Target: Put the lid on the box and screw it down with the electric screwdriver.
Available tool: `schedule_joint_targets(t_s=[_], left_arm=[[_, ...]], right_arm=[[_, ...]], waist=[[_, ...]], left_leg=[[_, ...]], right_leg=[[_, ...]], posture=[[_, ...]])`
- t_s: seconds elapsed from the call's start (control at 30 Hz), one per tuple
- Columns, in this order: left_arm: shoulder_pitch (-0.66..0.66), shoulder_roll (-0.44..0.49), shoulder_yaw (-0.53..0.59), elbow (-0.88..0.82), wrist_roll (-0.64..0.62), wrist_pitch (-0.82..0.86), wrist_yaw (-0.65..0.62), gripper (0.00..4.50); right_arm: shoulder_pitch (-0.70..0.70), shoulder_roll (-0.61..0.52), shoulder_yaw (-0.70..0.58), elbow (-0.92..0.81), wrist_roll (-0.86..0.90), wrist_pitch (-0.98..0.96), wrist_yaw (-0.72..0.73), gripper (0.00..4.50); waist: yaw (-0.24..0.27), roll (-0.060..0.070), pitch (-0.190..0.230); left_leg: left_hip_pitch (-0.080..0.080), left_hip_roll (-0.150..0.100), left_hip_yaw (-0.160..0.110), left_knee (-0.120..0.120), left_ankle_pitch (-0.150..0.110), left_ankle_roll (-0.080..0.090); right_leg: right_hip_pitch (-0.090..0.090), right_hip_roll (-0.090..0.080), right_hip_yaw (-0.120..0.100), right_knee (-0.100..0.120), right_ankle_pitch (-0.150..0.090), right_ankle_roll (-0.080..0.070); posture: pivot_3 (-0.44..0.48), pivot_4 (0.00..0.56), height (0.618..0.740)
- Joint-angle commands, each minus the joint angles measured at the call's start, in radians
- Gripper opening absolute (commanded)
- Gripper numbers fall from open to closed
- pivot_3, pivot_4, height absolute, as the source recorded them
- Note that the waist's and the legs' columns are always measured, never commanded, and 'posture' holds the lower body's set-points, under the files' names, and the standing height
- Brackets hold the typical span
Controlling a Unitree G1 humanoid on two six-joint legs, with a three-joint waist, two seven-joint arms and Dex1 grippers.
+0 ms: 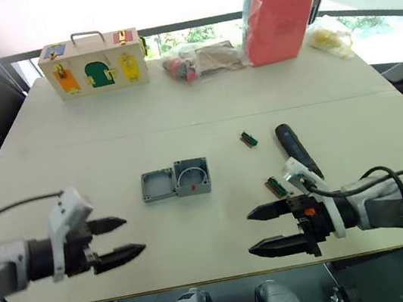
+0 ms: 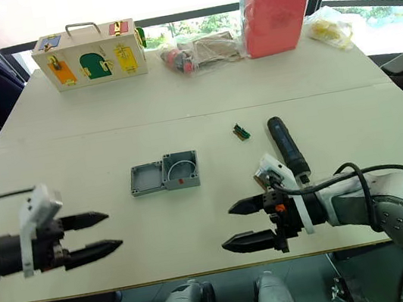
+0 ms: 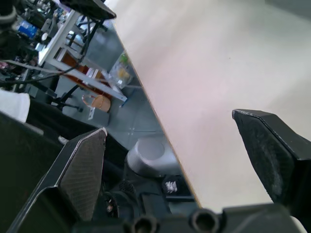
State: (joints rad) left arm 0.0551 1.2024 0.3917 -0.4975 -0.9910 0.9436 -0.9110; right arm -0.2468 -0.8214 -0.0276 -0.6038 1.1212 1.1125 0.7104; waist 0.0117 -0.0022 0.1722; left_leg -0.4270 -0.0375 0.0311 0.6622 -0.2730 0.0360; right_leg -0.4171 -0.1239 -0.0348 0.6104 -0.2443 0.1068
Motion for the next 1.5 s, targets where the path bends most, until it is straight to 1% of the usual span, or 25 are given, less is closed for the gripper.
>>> schedule_joint_targets(t_s=[0.03, 0.07, 0.13, 0.2, 0.23, 0.3, 0.37, 0.43, 0.53, 0.73, 1.0, 1.1, 1.4, 1.43, 1.5], left_arm=[[-0.261, 0.079, -0.152, 0.084, 0.051, -0.007, -0.093, 4.43], [-0.368, 0.074, -0.235, 0.112, 0.112, -0.035, -0.122, 4.43], [-0.585, 0.030, -0.409, 0.176, 0.253, -0.092, -0.182, 4.43], [-0.761, -0.036, -0.561, 0.241, 0.374, -0.140, -0.255, 4.43], [-0.848, -0.093, -0.648, 0.269, 0.428, -0.150, -0.293, 4.43], [-0.961, -0.186, -0.785, 0.316, 0.524, -0.174, -0.356, 4.43], [-1.010, -0.255, -0.858, 0.364, 0.595, -0.202, -0.383, 4.43], [-1.043, -0.329, -0.910, 0.419, 0.645, -0.217, -0.393, 4.43], [-1.064, -0.396, -0.966, 0.488, 0.719, -0.258, -0.415, 4.43], [-1.068, -0.463, -1.011, 0.585, 0.827, -0.327, -0.459, 4.43], [-1.052, -0.543, -1.013, 0.663, 0.914, -0.374, -0.484, 4.43], [-1.046, -0.566, -1.004, 0.671, 0.933, -0.383, -0.488, 3.67], [-1.035, -0.583, -1.005, 0.694, 0.992, -0.436, -0.504, 0.26], [-1.034, -0.583, -1.006, 0.695, 0.996, -0.440, -0.506, 0.06], [-1.031, -0.584, -1.006, 0.699, 1.005, -0.452, -0.512, 0.06]], right_arm=[[-0.056, 0.070, -0.062, -0.022, 0.036, -0.066, -0.076, 4.50], [-0.077, 0.081, -0.058, -0.020, 0.023, -0.071, -0.088, 4.50], [-0.115, 0.084, -0.025, -0.026, -0.043, -0.096, -0.101, 4.50], [-0.134, 0.069, 0.041, -0.041, -0.142, -0.120, -0.111, 4.50], [-0.132, 0.048, 0.096, -0.051, -0.226, -0.139, -0.126, 4.50], [-0.125, 0.037, 0.168, -0.056, -0.346, -0.170, -0.164, 4.50], [-0.120, 0.055, 0.193, -0.057, -0.390, -0.181, -0.186, 4.50], [-0.118, 0.083, 0.198, -0.065, -0.402, -0.174, -0.208, 4.50], [-0.118, 0.124, 0.191, -0.082, -0.409, -0.152, -0.250, 4.50], [-0.116, 0.168, 0.161, -0.112, -0.405, -0.102, -0.311, 4.50], [-0.099, 0.193, 0.124, -0.151, -0.387, -0.054, -0.350, 4.50], [-0.097, 0.201, 0.118, -0.157, -0.386, -0.045, -0.358, 4.50], [-0.100, 0.210, 0.111, -0.156, -0.386, -0.032, -0.362, 4.50], [-0.100, 0.210, 0.110, -0.157, -0.386, -0.032, -0.362, 4.50], [-0.100, 0.211, 0.110, -0.157, -0.386, -0.032, -0.362, 4.50]], waist=[[0.001, 0.001, 0.001], [0.001, 0.001, 0.001], [0.003, 0.001, 0.001], [0.002, 0.000, 0.000], [0.004, 0.000, 0.000], [0.005, -0.001, 0.000], [-0.001, -0.002, 0.001], [-0.008, -0.003, 0.001], [-0.011, -0.005, 0.003], [-0.003, -0.005, 0.003], [0.001, -0.006, 0.003], [0.000, -0.006, 0.003], [0.001, -0.006, 0.003], [0.001, -0.006, 0.003], [0.001, -0.005, 0.003]], left_leg=[[-0.001, 0.000, 0.000, 0.000, 0.000, -0.001], [-0.001, -0.001, 0.001, 0.000, 0.001, -0.001], [0.000, -0.001, 0.001, 0.000, 0.002, 0.002], [0.000, -0.001, 0.001, 0.001, 0.003, 0.002], [0.000, -0.001, 0.002, 0.001, 0.003, 0.002], [0.000, -0.002, 0.002, 0.002, 0.003, 0.003], [-0.001, -0.002, 0.004, 0.004, 0.003, 0.005], [-0.001, -0.002, 0.007, 0.005, 0.003, 0.005], [-0.001, -0.001, 0.007, 0.005, 0.002, 0.007], [0.000, 0.000, 0.006, 0.006, 0.002, 0.007], [0.000, -0.001, 0.005, 0.008, 0.002, 0.008], [0.000, -0.001, 0.005, 0.008, 0.002, 0.008], [0.000, -0.001, 0.004, 0.008, 0.002, 0.008], [0.000, -0.001, 0.004, 0.008, 0.002, 0.008], [0.000, -0.001, 0.004, 0.009, 0.001, 0.008]], right_leg=[[-0.001, 0.000, 0.000, 0.001, 0.000, 0.000], [-0.002, 0.000, 0.001, 0.002, 0.000, 0.000], [-0.001, 0.000, 0.001, 0.002, 0.001, 0.000], [0.004, 0.002, 0.000, 0.003, 0.001, 0.000], [0.004, 0.004, 0.000, 0.003, 0.001, 0.000], [0.005, 0.006, -0.001, 0.003, 0.001, 0.000], [0.006, 0.006, -0.001, 0.003, 0.001, 0.002], [0.005, 0.006, 0.001, 0.004, 0.002, 0.005], [0.004, 0.007, 0.002, 0.004, 0.004, 0.011], [0.004, 0.007, 0.001, 0.008, 0.003, 0.012], [0.005, 0.007, 0.001, 0.008, 0.003, 0.012], [0.005, 0.007, 0.001, 0.008, 0.003, 0.012], [0.005, 0.007, 0.001, 0.009, 0.004, 0.012], [0.005, 0.007, 0.001, 0.009, 0.004, 0.012], [0.006, 0.007, 0.001, 0.009, 0.004, 0.012]], posture=[[0.000, 0.150, 0.740], [0.000, 0.150, 0.740], [0.000, 0.150, 0.740], [0.000, 0.150, 0.740], [0.000, 0.150, 0.740], [0.000, 0.150, 0.740], [0.000, 0.150, 0.740], [0.000, 0.150, 0.740], [0.000, 0.150, 0.740], [0.000, 0.150, 0.740], [0.000, 0.150, 0.740], [0.000, 0.150, 0.740], [0.000, 0.150, 0.740], [0.000, 0.150, 0.740], [0.000, 0.150, 0.740]])
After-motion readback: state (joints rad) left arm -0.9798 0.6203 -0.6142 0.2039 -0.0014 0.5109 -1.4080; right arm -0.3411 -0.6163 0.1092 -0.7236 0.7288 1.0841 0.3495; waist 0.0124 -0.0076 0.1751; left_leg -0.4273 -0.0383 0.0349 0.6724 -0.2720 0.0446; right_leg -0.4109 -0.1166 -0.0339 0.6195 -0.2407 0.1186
